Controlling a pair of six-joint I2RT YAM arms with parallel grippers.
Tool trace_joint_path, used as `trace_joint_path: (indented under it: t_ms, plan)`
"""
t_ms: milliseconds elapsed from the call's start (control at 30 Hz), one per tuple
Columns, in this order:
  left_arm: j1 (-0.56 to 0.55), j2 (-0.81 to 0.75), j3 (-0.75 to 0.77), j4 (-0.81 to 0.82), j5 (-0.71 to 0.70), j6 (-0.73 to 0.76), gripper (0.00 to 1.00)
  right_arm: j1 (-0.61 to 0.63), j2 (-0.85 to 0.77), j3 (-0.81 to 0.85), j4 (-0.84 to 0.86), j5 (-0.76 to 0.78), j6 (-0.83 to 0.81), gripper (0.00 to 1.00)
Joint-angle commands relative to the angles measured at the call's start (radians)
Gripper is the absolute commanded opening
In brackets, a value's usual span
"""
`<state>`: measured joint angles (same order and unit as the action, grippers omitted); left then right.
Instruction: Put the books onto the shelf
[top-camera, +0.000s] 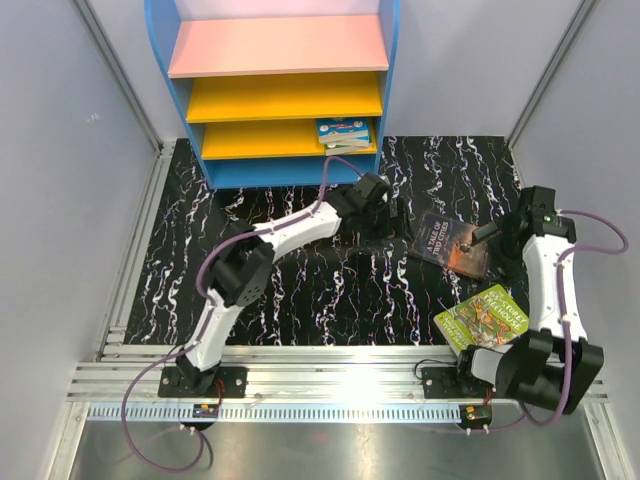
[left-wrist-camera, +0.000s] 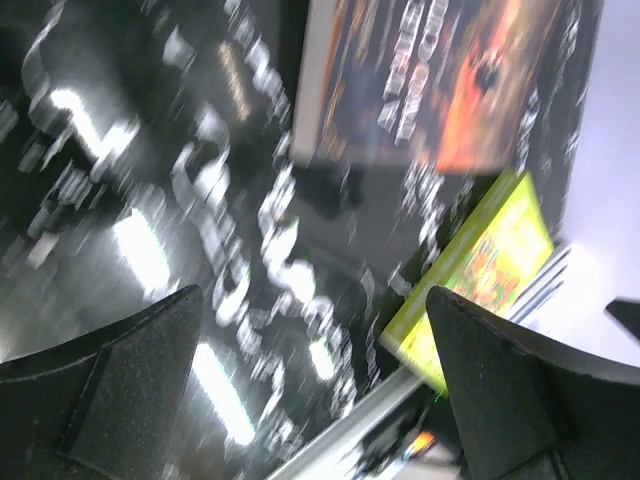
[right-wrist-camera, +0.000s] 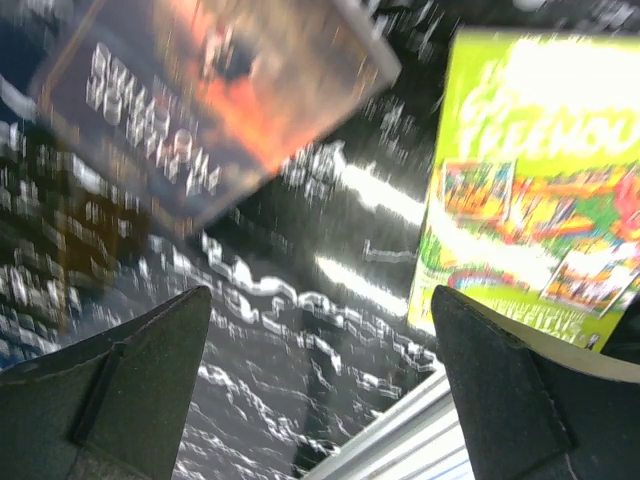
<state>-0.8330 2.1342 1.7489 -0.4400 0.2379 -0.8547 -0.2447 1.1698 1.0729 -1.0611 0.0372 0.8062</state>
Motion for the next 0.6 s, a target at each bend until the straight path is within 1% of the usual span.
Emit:
trace_joint_path:
  t_ms: [0,33,133,200,300,333,367,400,433,533,567]
  plan:
    - [0.003,0.108,0.184,0.049,0.057,-0.056,0.99,-0.109,0.099,0.085,0.027,0.055,-0.067,1.00]
    - [0.005,0.137,0.260,0.018,0.052,-0.058,0.99,-0.142,0.147,0.093,0.024,0.064,-0.093,1.00]
    - [0.014,0.207,0.333,0.006,0.021,-0.038,0.99,-0.209,0.212,0.125,0.041,0.115,-0.133,1.00]
    - [0.023,0.236,0.356,0.032,0.021,-0.030,0.99,-0.234,0.235,0.128,0.068,0.124,-0.150,1.00]
    - [0.046,0.269,0.368,0.090,0.031,-0.037,0.99,-0.238,0.287,0.131,0.127,0.112,-0.171,1.00]
    - [0.055,0.300,0.377,0.107,0.040,-0.041,0.99,-0.240,0.313,0.130,0.139,0.093,-0.170,1.00]
    - [0.058,0.317,0.392,0.115,0.053,-0.043,0.99,-0.240,0.321,0.116,0.189,0.069,-0.173,1.00]
    - [0.063,0.337,0.434,0.113,0.066,-0.043,0.99,-0.240,0.329,0.107,0.216,0.049,-0.174,1.00]
    - [0.061,0.386,0.467,0.109,0.078,-0.038,0.99,-0.240,0.338,0.075,0.277,0.008,-0.168,1.00]
    - [0.063,0.449,0.549,0.109,0.130,-0.052,0.99,-0.240,0.373,0.036,0.355,-0.034,-0.164,1.00]
    - [0.063,0.476,0.552,0.121,0.161,-0.059,0.99,-0.240,0.387,0.016,0.390,-0.058,-0.165,1.00]
